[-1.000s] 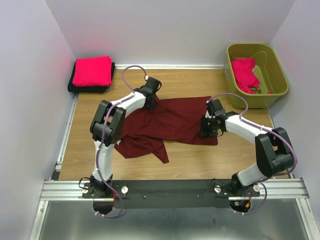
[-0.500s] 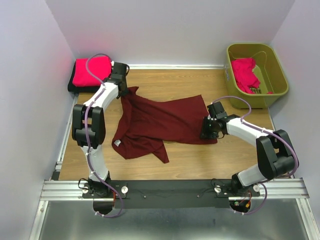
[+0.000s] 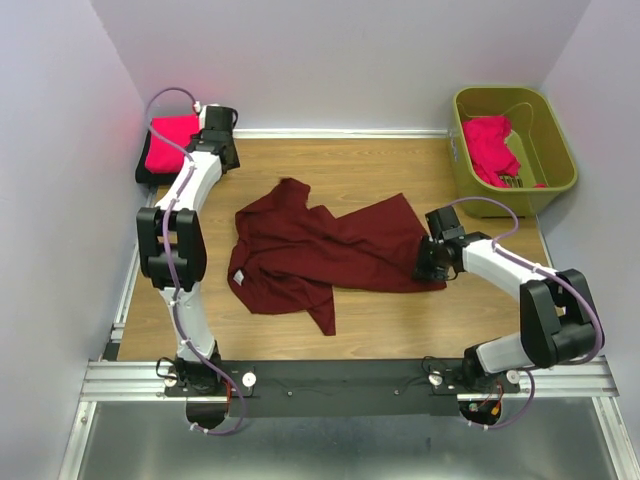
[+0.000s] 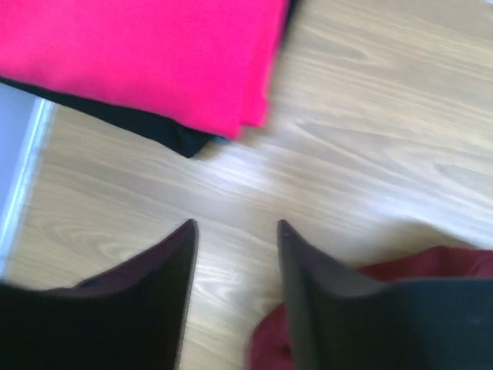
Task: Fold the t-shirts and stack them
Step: Flatten the tshirt out
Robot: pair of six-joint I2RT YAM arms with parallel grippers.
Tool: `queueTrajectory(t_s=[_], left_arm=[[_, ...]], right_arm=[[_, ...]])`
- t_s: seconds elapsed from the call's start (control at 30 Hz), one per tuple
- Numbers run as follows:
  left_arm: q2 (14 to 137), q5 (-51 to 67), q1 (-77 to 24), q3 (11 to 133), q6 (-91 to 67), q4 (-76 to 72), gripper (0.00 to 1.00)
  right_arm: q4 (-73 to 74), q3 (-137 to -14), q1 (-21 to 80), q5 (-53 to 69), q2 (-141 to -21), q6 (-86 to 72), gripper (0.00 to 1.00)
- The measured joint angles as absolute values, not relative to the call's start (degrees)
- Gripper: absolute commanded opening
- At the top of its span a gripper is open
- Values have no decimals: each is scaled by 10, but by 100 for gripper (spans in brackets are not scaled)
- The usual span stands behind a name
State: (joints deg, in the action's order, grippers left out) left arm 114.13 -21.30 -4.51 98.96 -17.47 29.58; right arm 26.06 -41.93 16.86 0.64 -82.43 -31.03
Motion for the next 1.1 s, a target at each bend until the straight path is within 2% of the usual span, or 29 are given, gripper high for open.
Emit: queueTrajectory(t_s=[0.13, 0.27, 0.43, 0.6, 0.83, 1.1], left_arm=[[1128, -248, -32, 966, -183, 281, 72], [1067, -250, -34, 870, -195, 276, 72], [963, -216, -126, 736, -209, 265, 67], [949, -154, -200, 661, -240, 243, 66], [963, -121, -190, 586, -265, 239, 64], [950, -73, -149, 542, -277, 217, 64]], right_arm=[[291, -422, 164, -18, -819, -299, 41], [320, -450, 164, -19, -814, -273, 41], [322, -519, 169, 3, -809, -240, 42], [296, -574, 172, 27, -839, -225, 42], [274, -574, 172, 32, -923, -225, 42], [256, -499, 171, 29, -910, -251, 43]])
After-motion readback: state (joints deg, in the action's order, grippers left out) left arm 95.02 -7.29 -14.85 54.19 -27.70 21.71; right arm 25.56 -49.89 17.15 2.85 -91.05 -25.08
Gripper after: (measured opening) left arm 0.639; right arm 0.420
